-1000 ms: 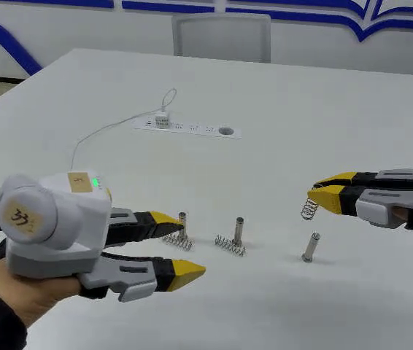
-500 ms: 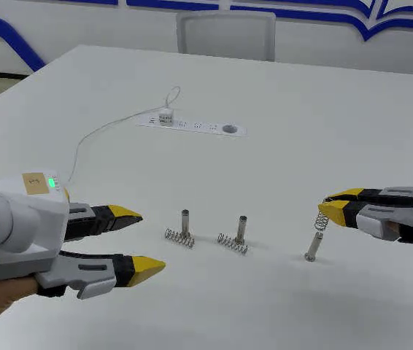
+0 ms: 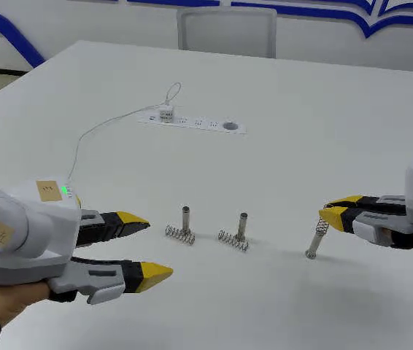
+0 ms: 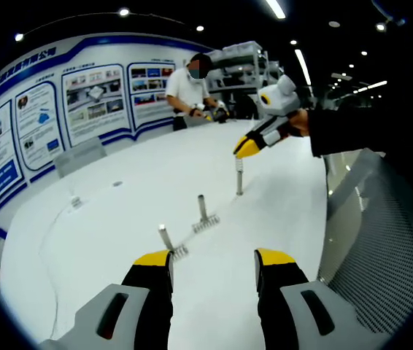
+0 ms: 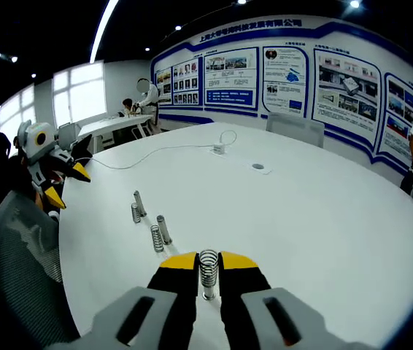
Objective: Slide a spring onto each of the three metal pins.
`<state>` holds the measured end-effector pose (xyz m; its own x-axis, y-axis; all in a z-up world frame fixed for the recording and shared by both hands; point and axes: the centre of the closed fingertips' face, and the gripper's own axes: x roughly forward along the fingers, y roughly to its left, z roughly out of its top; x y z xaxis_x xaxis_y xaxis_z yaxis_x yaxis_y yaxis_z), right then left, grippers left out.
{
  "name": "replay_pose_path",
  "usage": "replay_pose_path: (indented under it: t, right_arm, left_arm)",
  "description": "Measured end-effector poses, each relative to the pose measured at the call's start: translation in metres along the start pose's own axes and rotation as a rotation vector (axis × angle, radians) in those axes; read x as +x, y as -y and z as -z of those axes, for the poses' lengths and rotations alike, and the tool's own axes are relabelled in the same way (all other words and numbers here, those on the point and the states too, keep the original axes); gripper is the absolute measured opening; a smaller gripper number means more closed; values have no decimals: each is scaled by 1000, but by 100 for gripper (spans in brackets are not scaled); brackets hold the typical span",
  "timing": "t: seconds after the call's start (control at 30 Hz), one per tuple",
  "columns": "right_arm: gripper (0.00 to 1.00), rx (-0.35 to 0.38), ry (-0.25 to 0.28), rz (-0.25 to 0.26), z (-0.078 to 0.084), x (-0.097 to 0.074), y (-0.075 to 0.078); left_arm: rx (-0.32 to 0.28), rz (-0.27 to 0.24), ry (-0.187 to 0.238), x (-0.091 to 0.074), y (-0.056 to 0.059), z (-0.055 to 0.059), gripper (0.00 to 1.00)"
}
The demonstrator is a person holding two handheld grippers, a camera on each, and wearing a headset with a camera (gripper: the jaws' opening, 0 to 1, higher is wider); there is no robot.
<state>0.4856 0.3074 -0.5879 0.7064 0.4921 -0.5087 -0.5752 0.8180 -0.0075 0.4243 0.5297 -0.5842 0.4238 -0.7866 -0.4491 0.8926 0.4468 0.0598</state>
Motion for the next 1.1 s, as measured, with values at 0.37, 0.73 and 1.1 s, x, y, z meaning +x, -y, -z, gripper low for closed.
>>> replay_pose_path:
  t: [0.37,0.73,1.1]
  right_arm:
    - [12,17,-10,7,15,8,1]
    - [12,15,-65,2,37,20,-1]
    - [12,17,-114,-1,52,24,0]
  left_arm:
    - [-4,20,-16,4,6,4,46]
    - [-4,30,-26,5,8,7,46]
    - [-6,36,-31,6,8,8,46]
